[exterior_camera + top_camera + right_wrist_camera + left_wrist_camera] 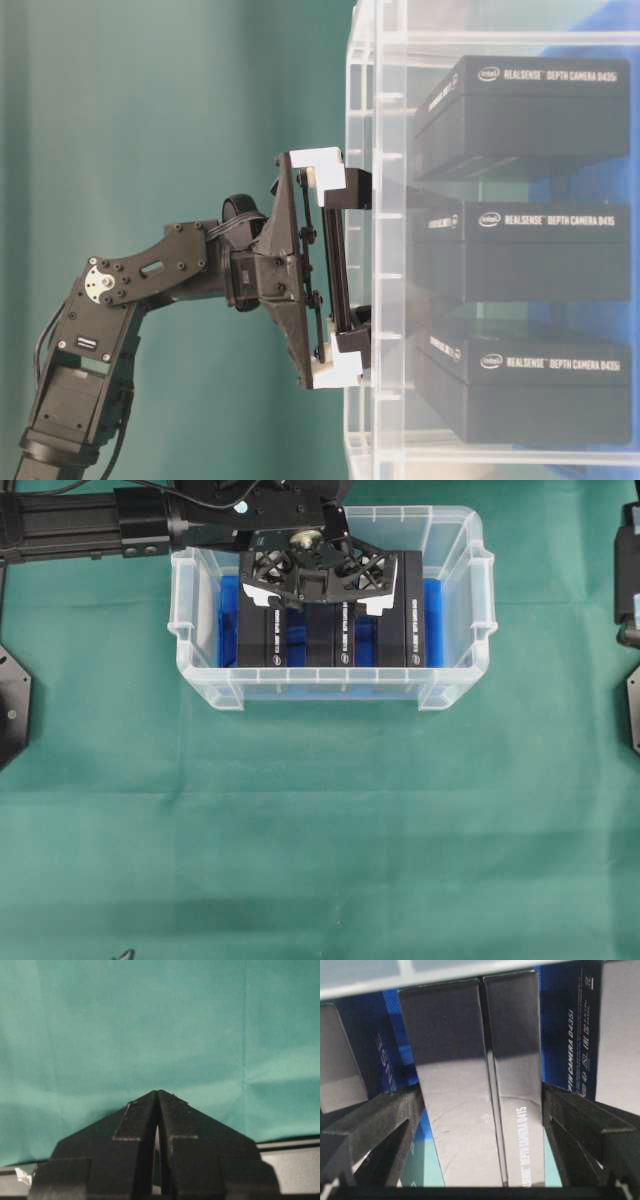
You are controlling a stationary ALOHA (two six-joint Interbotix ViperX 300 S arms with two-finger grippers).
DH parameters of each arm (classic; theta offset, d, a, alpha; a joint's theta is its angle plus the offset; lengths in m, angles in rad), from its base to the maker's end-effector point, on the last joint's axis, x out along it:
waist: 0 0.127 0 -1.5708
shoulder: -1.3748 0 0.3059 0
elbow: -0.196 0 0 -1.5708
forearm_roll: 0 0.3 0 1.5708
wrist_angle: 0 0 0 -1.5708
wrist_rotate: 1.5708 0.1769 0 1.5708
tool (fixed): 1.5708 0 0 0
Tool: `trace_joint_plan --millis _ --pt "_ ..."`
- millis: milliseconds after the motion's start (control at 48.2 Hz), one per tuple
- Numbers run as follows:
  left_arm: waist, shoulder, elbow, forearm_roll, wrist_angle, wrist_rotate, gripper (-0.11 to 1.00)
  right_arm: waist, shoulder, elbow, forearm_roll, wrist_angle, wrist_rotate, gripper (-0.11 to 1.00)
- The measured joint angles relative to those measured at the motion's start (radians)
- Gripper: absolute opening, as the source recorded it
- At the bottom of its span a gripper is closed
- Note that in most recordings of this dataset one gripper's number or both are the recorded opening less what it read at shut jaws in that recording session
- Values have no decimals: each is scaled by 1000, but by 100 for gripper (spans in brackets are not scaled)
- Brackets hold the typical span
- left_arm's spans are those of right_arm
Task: Take the box out of the case with the left arm.
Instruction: 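Lower the left gripper around the middle black boxes and close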
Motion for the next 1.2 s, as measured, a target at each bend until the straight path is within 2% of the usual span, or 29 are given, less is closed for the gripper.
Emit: trace_joint_plan --millis 207,332,498,1037,1203 --pt "0 0 0 0 0 0 85 0 0 2 -5 -2 0 2" --pt "0 2 -2 -2 -3 -5 63 0 0 0 -9 0 0 2" --pt "3 0 -2 -6 -5 -31 63 0 0 2 -12 -2 -2 2" --pt "3 0 -2 -8 0 -35 63 0 0 0 -28 0 -2 2" --pt "3 -5 -9 -11 34 -43 63 0 0 2 -28 0 -2 2"
